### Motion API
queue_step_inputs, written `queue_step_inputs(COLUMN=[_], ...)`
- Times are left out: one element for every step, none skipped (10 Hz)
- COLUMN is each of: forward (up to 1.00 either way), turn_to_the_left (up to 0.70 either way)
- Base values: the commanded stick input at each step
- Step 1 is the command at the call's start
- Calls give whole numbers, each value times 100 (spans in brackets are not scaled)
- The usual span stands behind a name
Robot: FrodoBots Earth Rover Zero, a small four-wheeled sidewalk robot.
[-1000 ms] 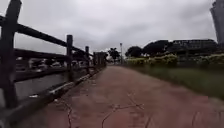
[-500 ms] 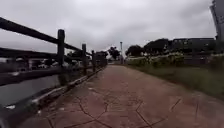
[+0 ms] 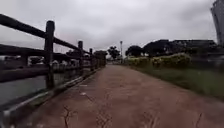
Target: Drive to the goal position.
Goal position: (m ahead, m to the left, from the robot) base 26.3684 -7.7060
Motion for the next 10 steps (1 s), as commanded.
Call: queue_step_inputs(forward=[100,100,100,100,100,100,100,100,100,100], turn_to_the_left=[0,0,0,0,0,0,0,-20,-38,-40])
